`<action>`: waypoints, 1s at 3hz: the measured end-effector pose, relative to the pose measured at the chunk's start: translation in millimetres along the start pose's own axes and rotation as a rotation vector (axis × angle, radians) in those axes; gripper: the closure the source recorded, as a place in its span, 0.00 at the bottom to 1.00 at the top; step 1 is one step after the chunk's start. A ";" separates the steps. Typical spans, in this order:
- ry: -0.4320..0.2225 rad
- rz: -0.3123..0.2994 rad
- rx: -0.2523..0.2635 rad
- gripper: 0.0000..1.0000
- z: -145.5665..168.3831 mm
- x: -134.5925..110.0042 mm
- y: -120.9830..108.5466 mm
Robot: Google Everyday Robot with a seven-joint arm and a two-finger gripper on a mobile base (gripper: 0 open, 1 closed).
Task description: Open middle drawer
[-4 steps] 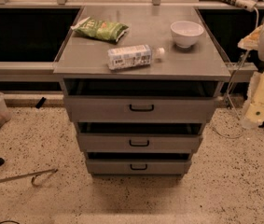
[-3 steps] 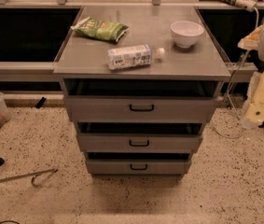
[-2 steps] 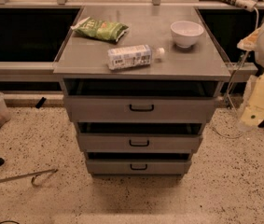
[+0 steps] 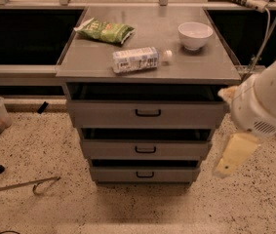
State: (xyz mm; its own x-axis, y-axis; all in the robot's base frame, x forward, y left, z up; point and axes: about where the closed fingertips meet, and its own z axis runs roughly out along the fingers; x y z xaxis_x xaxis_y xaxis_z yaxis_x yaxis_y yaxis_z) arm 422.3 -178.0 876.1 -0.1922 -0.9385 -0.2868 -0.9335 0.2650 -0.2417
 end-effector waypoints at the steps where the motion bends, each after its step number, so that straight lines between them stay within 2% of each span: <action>1: -0.061 0.025 -0.041 0.00 69.9 15.5 24.3; 2: -0.135 0.094 -0.017 0.00 126.2 33.4 28.5; 3: -0.133 0.093 -0.020 0.00 125.2 33.2 29.5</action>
Offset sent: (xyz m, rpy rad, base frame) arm 0.0078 -0.0008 -0.2070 0.2633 0.0181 -0.1014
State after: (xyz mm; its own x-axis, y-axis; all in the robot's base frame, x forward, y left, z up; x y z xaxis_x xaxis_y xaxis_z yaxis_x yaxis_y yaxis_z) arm 426.3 -173.6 743.3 -0.2371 -0.8723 -0.4277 -0.9198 0.3432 -0.1902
